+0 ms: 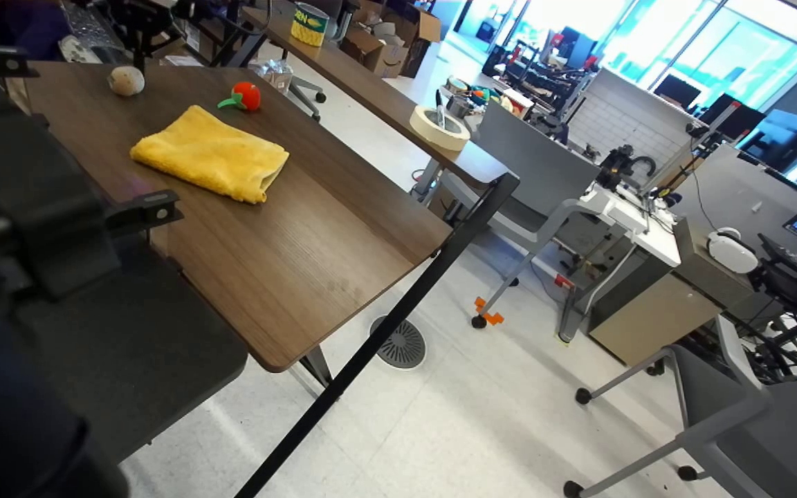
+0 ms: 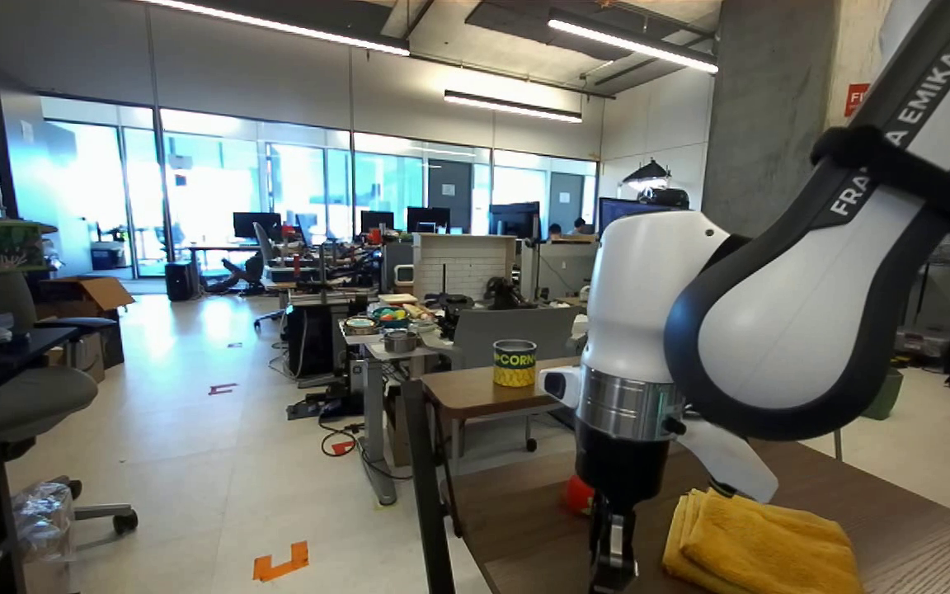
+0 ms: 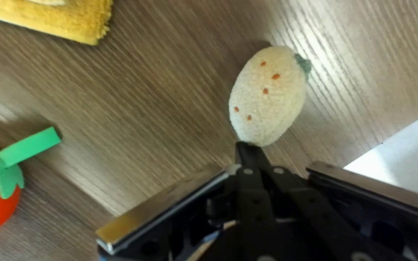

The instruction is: Wipe the right side of the table with the towel, move the rose to the left then move the potato to the right and wipe the left side of the table

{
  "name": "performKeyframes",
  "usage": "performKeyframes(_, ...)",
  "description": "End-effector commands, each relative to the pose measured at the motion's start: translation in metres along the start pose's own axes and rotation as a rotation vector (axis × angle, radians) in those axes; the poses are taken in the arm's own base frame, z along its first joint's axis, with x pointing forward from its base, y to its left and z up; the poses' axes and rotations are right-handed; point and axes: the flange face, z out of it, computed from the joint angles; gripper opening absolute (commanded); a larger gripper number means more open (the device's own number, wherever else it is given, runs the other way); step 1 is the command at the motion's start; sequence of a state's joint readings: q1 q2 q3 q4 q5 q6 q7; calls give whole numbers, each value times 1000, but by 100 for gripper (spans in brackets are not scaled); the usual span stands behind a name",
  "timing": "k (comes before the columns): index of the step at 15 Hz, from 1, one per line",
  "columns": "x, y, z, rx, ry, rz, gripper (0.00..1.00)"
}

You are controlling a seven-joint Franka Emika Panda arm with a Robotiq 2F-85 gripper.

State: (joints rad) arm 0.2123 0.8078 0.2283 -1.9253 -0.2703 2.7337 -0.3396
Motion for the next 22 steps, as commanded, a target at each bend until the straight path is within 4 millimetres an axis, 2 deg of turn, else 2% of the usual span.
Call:
performKeyframes(1, -27, 14, -29, -13, 5, 64, 27)
performKeyframes(4, -40, 23, -33, -6, -20, 87, 47)
performKeyframes(11, -60, 24, -13, 119, -13, 48, 99)
performKeyframes(17, -59, 18, -5, 243, 45, -37, 100)
performKeyframes(20, -53, 10, 7, 265, 34, -61, 100)
performKeyframes(21, -51, 7, 12, 265, 33, -66, 89)
performKeyframes(22, -49, 3, 16, 270, 30, -70, 74)
